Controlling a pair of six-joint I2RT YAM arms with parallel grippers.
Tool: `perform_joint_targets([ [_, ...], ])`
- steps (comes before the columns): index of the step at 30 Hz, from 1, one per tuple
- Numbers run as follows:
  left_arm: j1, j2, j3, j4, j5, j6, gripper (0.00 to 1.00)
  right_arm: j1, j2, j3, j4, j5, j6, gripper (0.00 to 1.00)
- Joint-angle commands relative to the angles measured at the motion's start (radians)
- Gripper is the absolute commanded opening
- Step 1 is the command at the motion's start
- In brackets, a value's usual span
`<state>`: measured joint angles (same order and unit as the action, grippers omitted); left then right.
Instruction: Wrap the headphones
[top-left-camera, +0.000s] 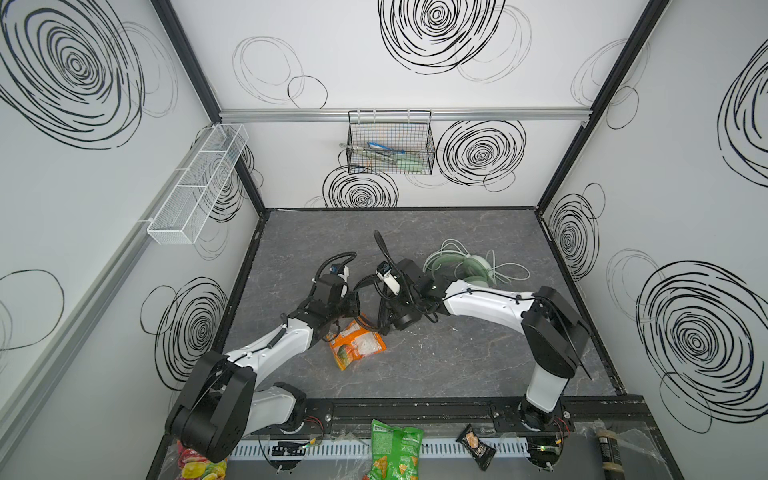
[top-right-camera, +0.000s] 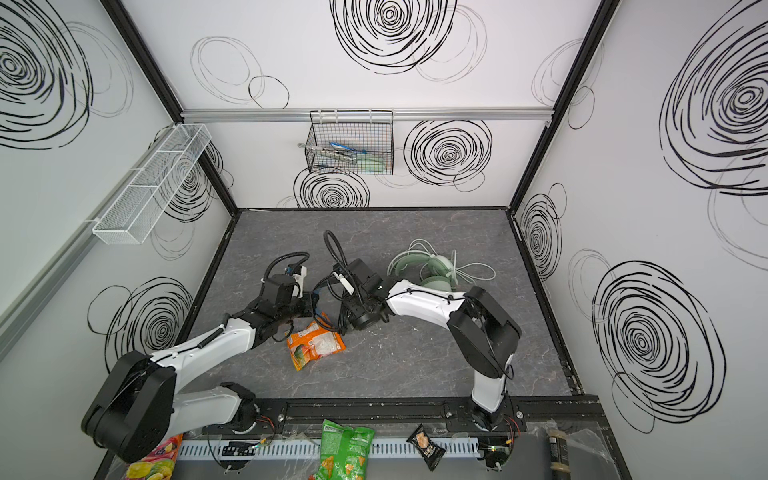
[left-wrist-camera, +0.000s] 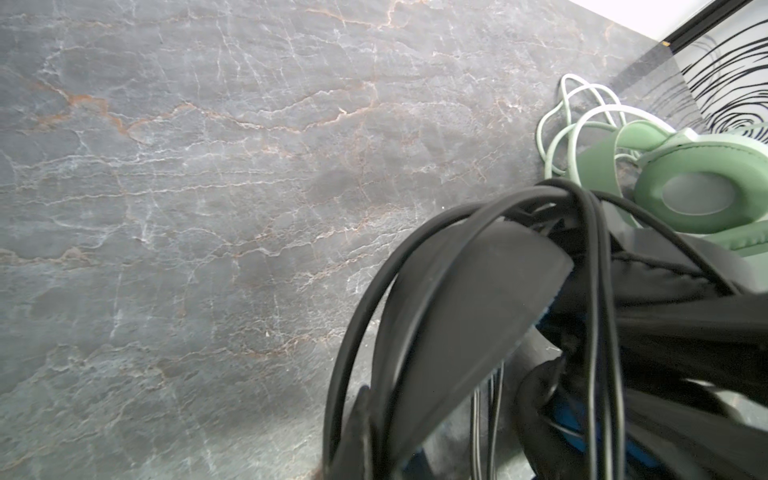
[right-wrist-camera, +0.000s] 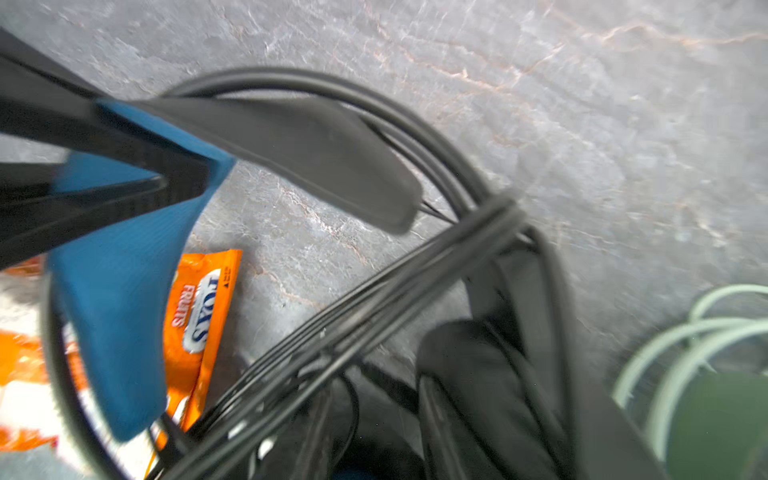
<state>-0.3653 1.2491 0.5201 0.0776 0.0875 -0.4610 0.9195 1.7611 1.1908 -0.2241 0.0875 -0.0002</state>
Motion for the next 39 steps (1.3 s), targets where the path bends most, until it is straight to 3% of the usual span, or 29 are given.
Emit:
perform_joint_targets([
  [1, 0.004, 0.003, 0.028, 0.049, 0.012, 0.004, 0.0, -0.008, -0.056, -0.024, -0.032, 0.063, 0.002, 0.41],
  [11, 0.016, 0.012, 0.04, 0.043, 0.012, -0.009, 0.0, 0.014, -0.166, -0.049, -0.088, 0.122, 0.009, 0.45],
  [18, 0.052, 0.034, 0.122, 0.029, 0.061, -0.023, 0.0, 0.014, -0.371, -0.054, -0.081, 0.139, -0.002, 0.66],
  [24, 0.107, 0.099, 0.214, 0.025, 0.12, -0.021, 0.0, -0.049, -0.489, -0.06, -0.08, 0.134, -0.009, 0.82],
  [31, 0.216, 0.288, 0.376, 0.062, 0.267, -0.022, 0.0, -0.131, -0.565, -0.126, -0.038, 0.079, -0.011, 0.92],
  [39, 0.288, 0.53, 0.585, 0.044, 0.319, 0.024, 0.0, -0.223, -0.613, -0.195, -0.003, 0.009, -0.008, 0.98],
])
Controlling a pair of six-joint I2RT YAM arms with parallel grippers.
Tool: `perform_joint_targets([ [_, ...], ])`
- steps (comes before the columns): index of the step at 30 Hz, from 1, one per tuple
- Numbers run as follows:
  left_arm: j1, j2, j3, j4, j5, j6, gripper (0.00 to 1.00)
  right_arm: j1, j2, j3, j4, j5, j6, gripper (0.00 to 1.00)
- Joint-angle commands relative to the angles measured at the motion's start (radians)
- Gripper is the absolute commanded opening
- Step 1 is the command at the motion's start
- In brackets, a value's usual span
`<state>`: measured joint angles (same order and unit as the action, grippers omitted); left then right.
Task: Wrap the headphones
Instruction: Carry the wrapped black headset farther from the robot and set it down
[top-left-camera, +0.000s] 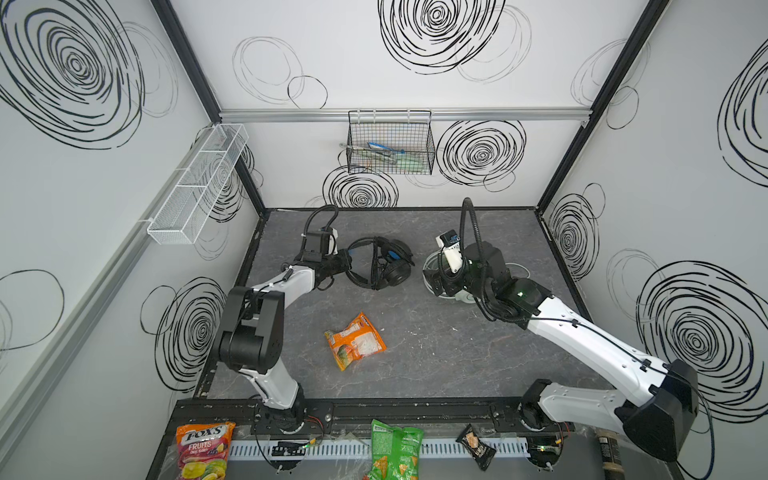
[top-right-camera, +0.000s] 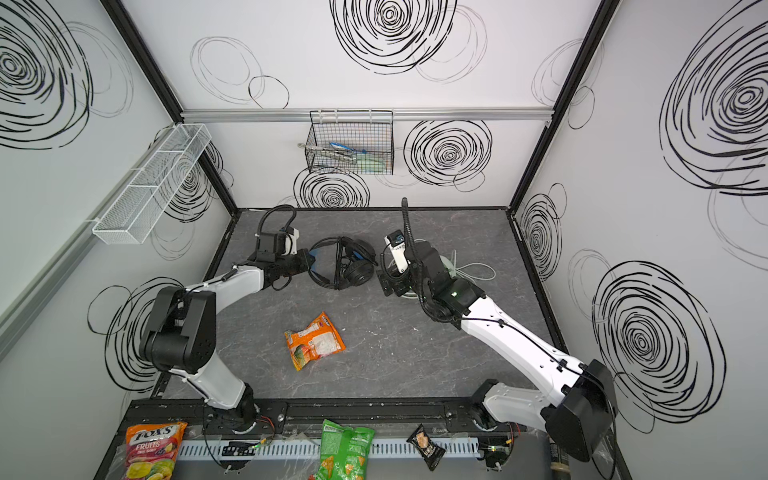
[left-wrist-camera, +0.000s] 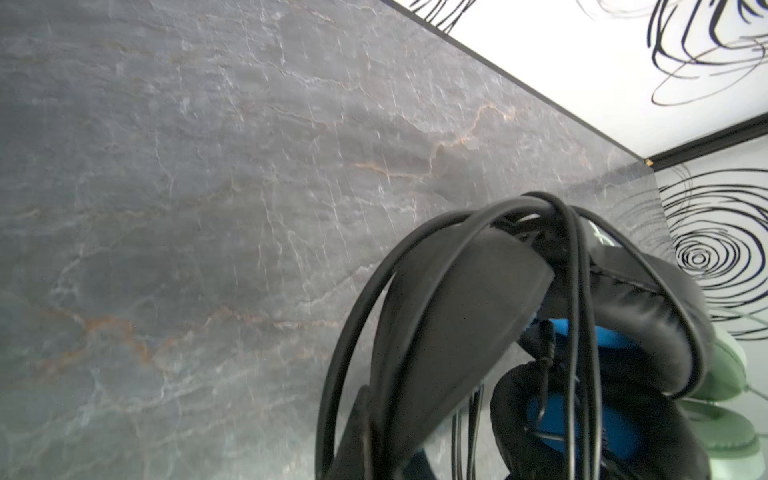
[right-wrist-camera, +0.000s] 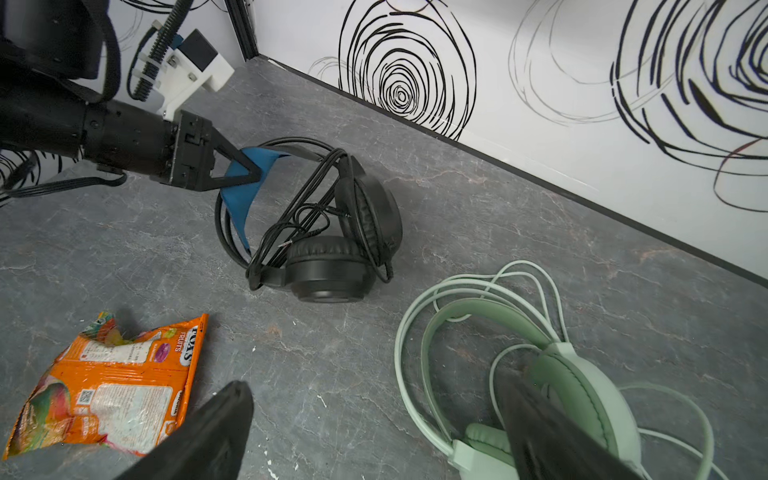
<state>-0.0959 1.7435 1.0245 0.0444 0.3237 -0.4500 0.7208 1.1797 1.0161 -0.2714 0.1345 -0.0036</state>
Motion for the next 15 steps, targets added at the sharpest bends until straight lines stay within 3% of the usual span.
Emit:
perform_joint_targets([
  [1, 0.024, 0.063, 0.11, 0.063, 0.087, 0.017, 0.0, -0.034, -0.036, -0.03, 0.052, -0.049, -0.003, 0.98],
  [15, 0.091, 0.356, 0.476, -0.111, 0.096, 0.142, 0.0, -0.06, -0.024, -0.087, 0.129, -0.082, 0.025, 0.97],
])
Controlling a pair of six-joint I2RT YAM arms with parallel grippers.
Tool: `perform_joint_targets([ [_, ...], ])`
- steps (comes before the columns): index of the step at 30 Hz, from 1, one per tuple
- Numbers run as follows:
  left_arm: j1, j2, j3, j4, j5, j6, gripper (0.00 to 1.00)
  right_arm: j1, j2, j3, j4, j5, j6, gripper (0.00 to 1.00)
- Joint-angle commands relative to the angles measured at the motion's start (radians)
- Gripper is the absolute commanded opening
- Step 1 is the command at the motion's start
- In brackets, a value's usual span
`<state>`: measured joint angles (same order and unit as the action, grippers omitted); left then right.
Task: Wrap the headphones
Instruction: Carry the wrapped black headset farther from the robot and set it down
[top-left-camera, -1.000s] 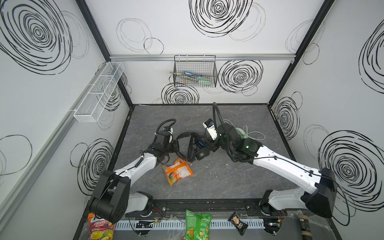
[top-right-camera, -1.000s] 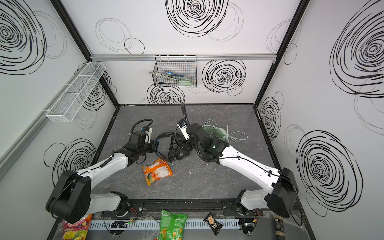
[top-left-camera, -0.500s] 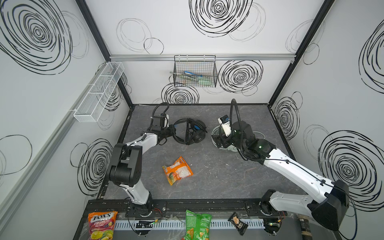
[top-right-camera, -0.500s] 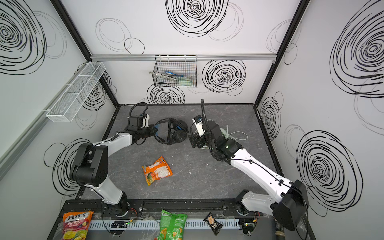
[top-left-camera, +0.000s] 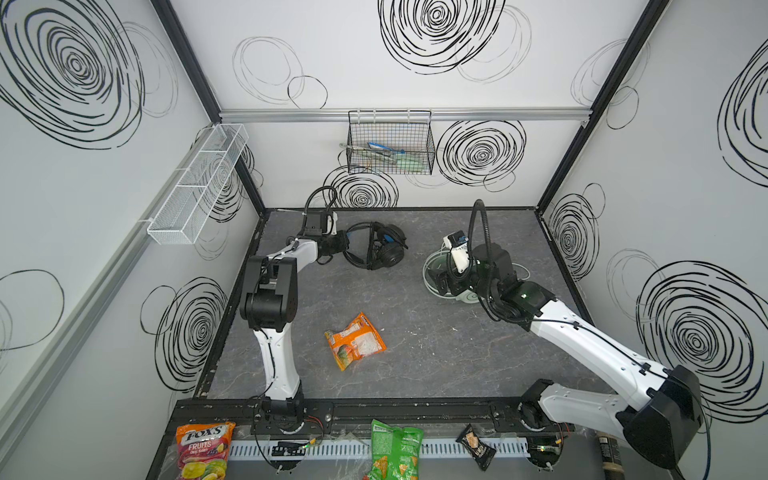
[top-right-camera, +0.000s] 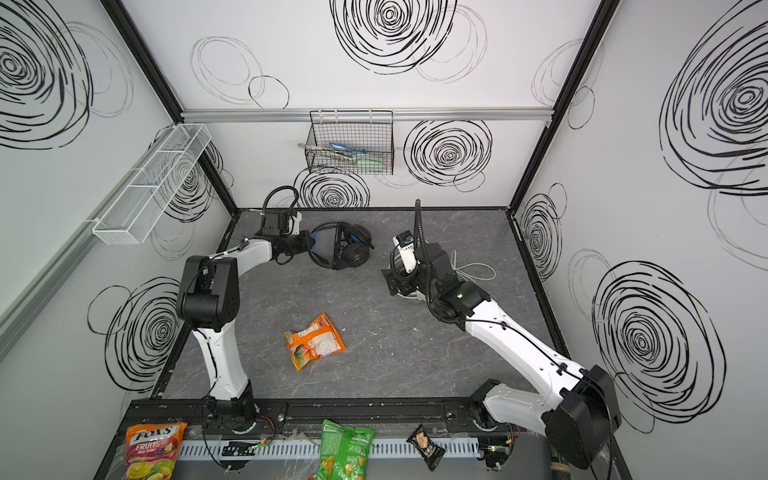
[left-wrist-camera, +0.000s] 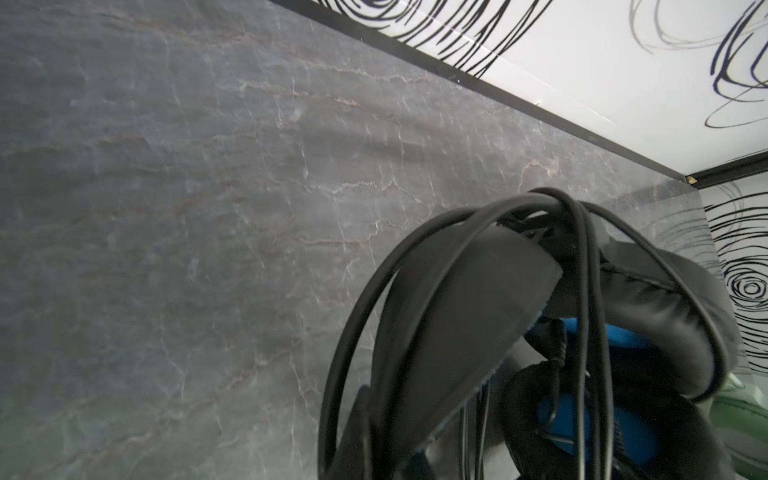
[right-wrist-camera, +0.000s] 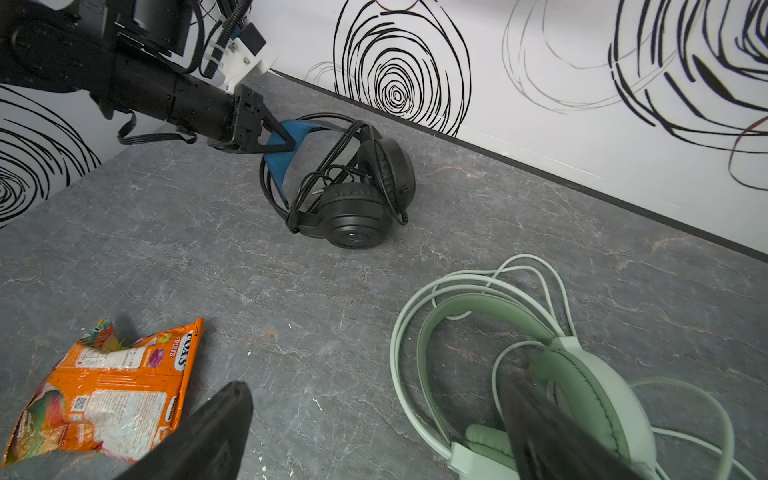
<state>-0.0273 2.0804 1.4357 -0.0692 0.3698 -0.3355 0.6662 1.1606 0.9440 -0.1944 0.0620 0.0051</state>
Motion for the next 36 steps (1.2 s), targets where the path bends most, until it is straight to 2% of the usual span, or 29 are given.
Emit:
perform_joint_targets([
  [1, 0.025, 0.035, 0.089, -0.015, 0.043, 0.039, 0.0, -0.006, -0.005, -0.018, 0.057, -0.008, 0.018, 0.97],
  [6, 0.031, 0.102, 0.173, -0.061, 0.019, 0.069, 0.02, -0.007, 0.005, -0.024, 0.07, -0.008, 0.021, 0.97],
  [7, 0.032, 0.113, 0.187, -0.071, 0.015, 0.074, 0.07, -0.008, 0.005, -0.027, 0.074, -0.006, 0.022, 0.97],
  [11, 0.033, 0.149, 0.225, -0.101, -0.021, 0.093, 0.16, -0.01, 0.001, -0.039, 0.085, -0.001, 0.022, 0.97],
  [21, 0.038, 0.164, 0.245, -0.115, -0.074, 0.1, 0.26, -0.013, -0.027, -0.056, 0.107, 0.009, 0.021, 0.98],
  [24, 0.038, 0.15, 0.246, -0.119, -0.084, 0.106, 0.41, -0.013, -0.036, -0.053, 0.103, 0.017, 0.015, 0.98],
  [27, 0.04, 0.13, 0.246, -0.123, -0.085, 0.108, 0.62, -0.014, -0.048, -0.058, 0.101, 0.024, 0.013, 0.98],
  [29, 0.041, 0.115, 0.243, -0.124, -0.085, 0.106, 0.71, -0.014, -0.054, -0.06, 0.095, 0.025, 0.013, 0.98],
  [33, 0.041, 0.07, 0.228, -0.137, -0.109, 0.11, 0.82, -0.016, -0.071, -0.065, 0.082, 0.025, 0.018, 0.98],
  [36, 0.046, -0.003, 0.168, -0.12, -0.139, 0.105, 0.96, -0.015, -0.093, -0.075, 0.081, 0.017, 0.022, 0.98],
])
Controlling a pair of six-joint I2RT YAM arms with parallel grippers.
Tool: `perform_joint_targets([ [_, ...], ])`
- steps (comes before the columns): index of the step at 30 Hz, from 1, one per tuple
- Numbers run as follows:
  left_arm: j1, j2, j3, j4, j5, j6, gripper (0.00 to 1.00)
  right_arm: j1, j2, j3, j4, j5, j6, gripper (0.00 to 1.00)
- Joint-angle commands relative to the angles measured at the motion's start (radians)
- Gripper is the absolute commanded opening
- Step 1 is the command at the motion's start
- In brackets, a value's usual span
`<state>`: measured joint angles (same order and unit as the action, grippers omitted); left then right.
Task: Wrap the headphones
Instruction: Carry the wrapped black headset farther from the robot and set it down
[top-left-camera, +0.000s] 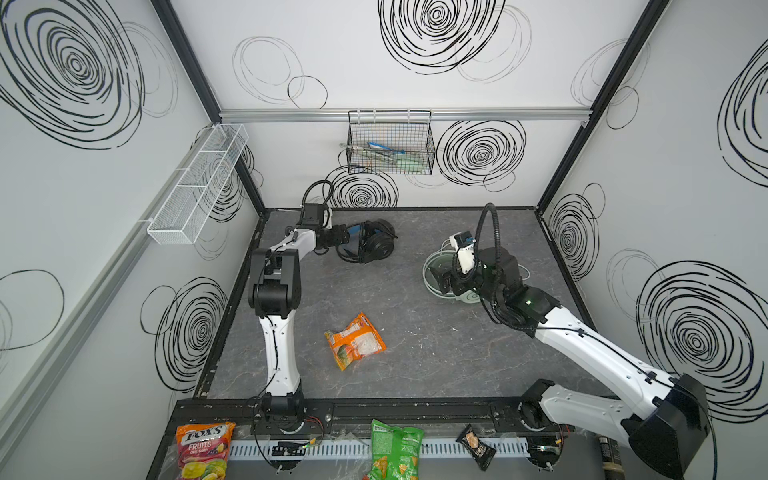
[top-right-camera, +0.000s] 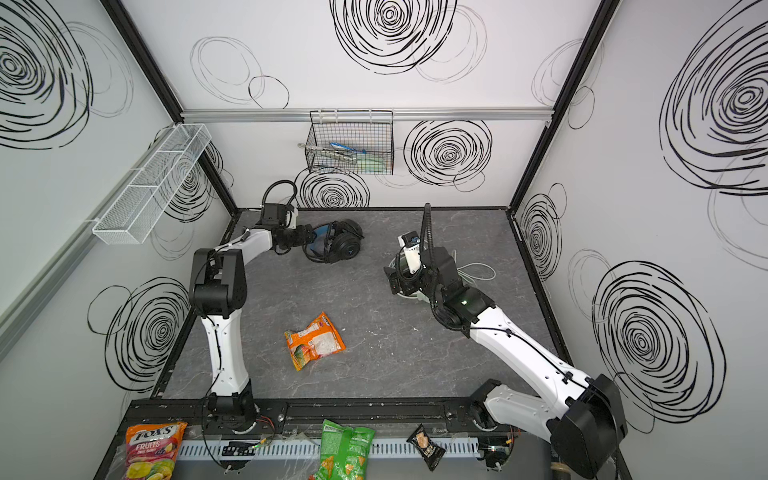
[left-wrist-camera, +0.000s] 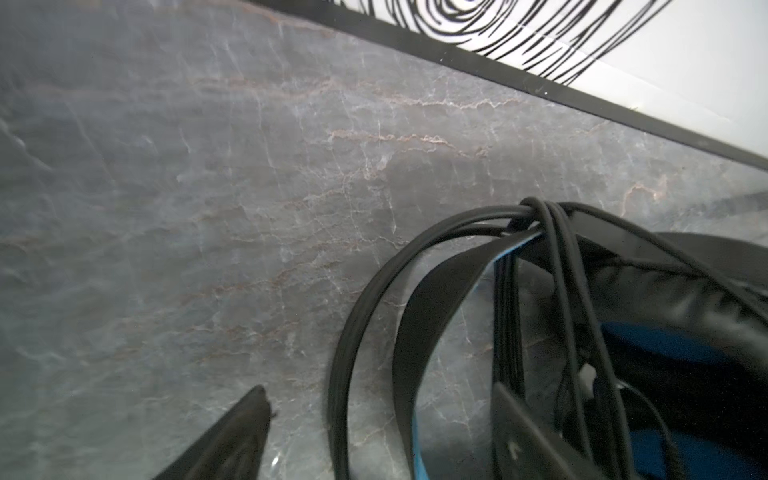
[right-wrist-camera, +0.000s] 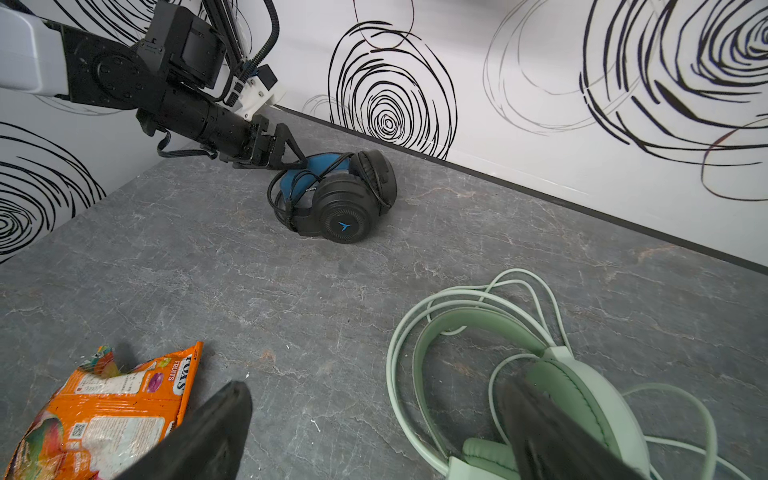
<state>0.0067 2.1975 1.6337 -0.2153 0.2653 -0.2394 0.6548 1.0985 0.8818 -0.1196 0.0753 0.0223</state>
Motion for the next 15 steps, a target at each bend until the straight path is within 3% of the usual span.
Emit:
perform_joint_targets([
  [1, 0.013, -0.15, -0.057, 0.032, -0.042, 0.006, 1.0, -0.004, -0.039, -0.015, 0.009, -0.01, 0.004, 0.98],
  [9, -0.028, -0.49, -0.403, 0.125, -0.041, -0.052, 0.96, 0.009, -0.026, 0.155, -0.033, -0.186, 0.097, 0.97],
  [15, -0.183, -0.736, -0.558, 0.086, -0.078, -0.086, 0.96, 0.005, 0.001, 0.175, -0.046, -0.128, 0.107, 0.97],
])
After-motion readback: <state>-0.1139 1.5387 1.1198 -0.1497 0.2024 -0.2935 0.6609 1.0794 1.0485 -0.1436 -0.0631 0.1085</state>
